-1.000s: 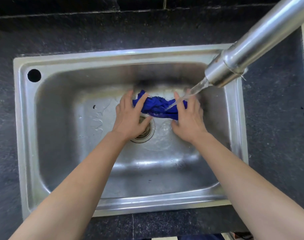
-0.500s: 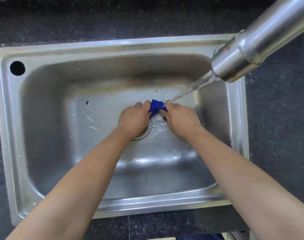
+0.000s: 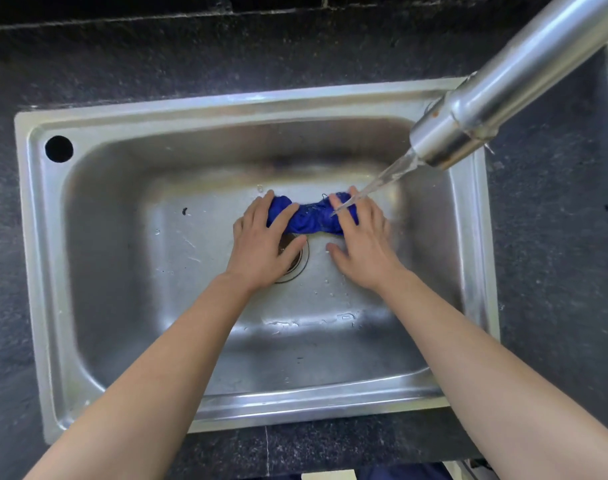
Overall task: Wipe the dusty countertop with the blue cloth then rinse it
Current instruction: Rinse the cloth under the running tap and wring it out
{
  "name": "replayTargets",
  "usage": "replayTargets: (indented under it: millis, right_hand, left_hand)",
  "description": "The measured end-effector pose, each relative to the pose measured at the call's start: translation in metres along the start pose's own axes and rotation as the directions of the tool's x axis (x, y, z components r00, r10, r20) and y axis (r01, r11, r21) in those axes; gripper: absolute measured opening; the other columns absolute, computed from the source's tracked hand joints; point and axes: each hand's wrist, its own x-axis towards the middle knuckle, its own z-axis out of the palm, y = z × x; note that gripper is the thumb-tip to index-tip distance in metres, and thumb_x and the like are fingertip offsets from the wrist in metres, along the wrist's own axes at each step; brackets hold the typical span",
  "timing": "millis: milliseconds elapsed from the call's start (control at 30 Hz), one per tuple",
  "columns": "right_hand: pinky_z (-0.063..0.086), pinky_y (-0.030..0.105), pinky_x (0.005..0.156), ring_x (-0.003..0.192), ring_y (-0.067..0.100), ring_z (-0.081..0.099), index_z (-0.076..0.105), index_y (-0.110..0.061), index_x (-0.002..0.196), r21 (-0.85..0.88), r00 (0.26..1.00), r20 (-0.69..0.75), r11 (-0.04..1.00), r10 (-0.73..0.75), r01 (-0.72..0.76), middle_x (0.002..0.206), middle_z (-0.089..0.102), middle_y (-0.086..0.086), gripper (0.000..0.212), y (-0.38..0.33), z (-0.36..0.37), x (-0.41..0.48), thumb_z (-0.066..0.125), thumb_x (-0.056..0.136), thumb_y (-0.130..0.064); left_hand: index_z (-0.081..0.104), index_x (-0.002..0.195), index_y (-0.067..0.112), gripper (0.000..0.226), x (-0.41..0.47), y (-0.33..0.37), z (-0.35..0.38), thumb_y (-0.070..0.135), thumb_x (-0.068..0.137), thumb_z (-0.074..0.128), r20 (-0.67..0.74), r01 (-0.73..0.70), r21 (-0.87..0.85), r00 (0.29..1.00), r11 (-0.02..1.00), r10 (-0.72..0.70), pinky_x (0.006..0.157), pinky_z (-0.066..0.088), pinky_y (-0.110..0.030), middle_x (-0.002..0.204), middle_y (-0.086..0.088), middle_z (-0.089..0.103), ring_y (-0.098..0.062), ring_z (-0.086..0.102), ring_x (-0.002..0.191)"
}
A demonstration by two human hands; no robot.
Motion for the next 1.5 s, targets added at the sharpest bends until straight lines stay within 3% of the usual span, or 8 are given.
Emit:
replayTargets:
  millis: [233,467,600,767,1000,1333,1400,1500]
  right_hand:
    - [0.049,0.043,0.085,0.096,0.035,0.050,0.048,-0.013,0.131,0.224,0.997,0.002,0.972,-0.073,0.070,0.120,0.040,0.015,0.043,-0.013,0.005,-0.003,0.050,0.089,0.000]
    - [0.044,0.036,0.072,0.086,0.028,0.056,0.048,-0.020,0.117,0.340,0.995,-0.077,0.939,0.069,-0.038,0.114,0.049,0.005,0.028,-0.011,-0.021,-0.016,0.054,0.090,-0.015]
    - [0.037,0.043,0.105,0.126,0.031,0.040,0.044,-0.026,0.140,0.265,0.978,-0.168,0.961,0.122,-0.074,0.145,0.029,0.011,0.066,-0.009,-0.023,-0.016,0.062,0.078,-0.014]
    - [0.009,0.054,0.118,0.149,0.037,-0.004,0.012,-0.036,0.157,0.171,0.991,-0.017,0.977,0.136,-0.131,0.163,-0.009,0.011,0.082,-0.013,-0.012,0.000,0.059,0.090,-0.035]
    - [0.048,0.044,0.086,0.101,0.038,0.048,0.037,-0.020,0.149,0.034,1.000,-0.011,0.999,-0.029,0.029,0.132,0.038,0.019,0.060,-0.018,0.012,0.009,0.052,0.093,-0.006]
    - [0.040,0.035,0.064,0.078,0.032,0.056,0.049,-0.020,0.087,0.098,0.972,0.038,0.967,0.232,-0.235,0.078,0.058,0.002,0.026,-0.026,-0.030,-0.008,0.044,0.093,-0.045]
    - [0.041,0.035,0.068,0.087,0.032,0.060,0.054,-0.024,0.097,0.200,0.949,-0.013,0.931,0.315,-0.306,0.089,0.061,0.002,0.022,-0.024,-0.032,-0.014,0.046,0.091,-0.044]
    - [0.043,0.038,0.097,0.122,0.030,0.049,0.031,-0.025,0.149,0.445,0.900,-0.100,0.828,0.423,-0.340,0.146,0.036,0.011,0.071,-0.015,-0.030,-0.016,0.063,0.085,-0.033]
  left_hand:
    - [0.060,0.093,0.007,0.017,0.005,0.030,0.023,-0.006,0.083,0.053,-0.101,0.120,-0.326,0.982,0.938,-0.161,0.089,0.043,-0.042,0.114,-0.014,0.048,-0.034,0.045,0.104]
    - [0.043,0.084,0.028,0.021,0.002,0.051,-0.007,0.021,0.094,0.059,-0.074,0.100,-0.524,0.984,0.846,-0.162,0.059,0.034,-0.029,0.074,0.008,0.047,-0.008,0.044,0.063]
    - [0.054,0.121,0.023,0.035,0.004,0.037,-0.020,0.034,0.090,0.066,-0.147,0.129,-0.489,0.963,0.863,-0.228,0.090,0.045,-0.026,0.121,0.001,0.048,-0.012,0.052,0.104]
    - [0.030,0.153,0.026,0.071,0.005,0.014,-0.012,0.038,0.091,0.062,-0.043,0.147,-0.132,0.987,0.980,-0.154,0.116,0.019,-0.046,0.163,-0.014,0.007,-0.031,0.010,0.148]
    - [0.045,0.145,0.021,0.068,0.008,0.015,0.012,0.000,0.082,0.059,-0.016,0.032,0.091,0.999,0.995,-0.031,0.088,0.046,-0.051,0.132,-0.022,0.042,-0.043,0.043,0.107]
    - [0.058,0.083,0.016,0.025,0.004,0.036,-0.009,0.037,0.093,0.049,0.096,0.097,0.026,0.990,0.995,-0.099,0.056,0.032,-0.032,0.077,-0.002,0.062,-0.028,0.059,0.078]
    - [0.055,0.074,0.018,0.037,0.004,0.042,-0.013,0.049,0.094,0.046,0.103,0.178,-0.040,0.979,0.983,-0.173,0.054,0.033,-0.031,0.071,0.002,0.058,-0.026,0.060,0.077]
    - [0.051,0.127,0.022,0.051,0.004,0.036,-0.017,0.061,0.095,0.042,0.126,0.321,-0.259,0.946,0.911,-0.297,0.076,0.044,-0.032,0.114,-0.001,0.065,-0.026,0.061,0.103]
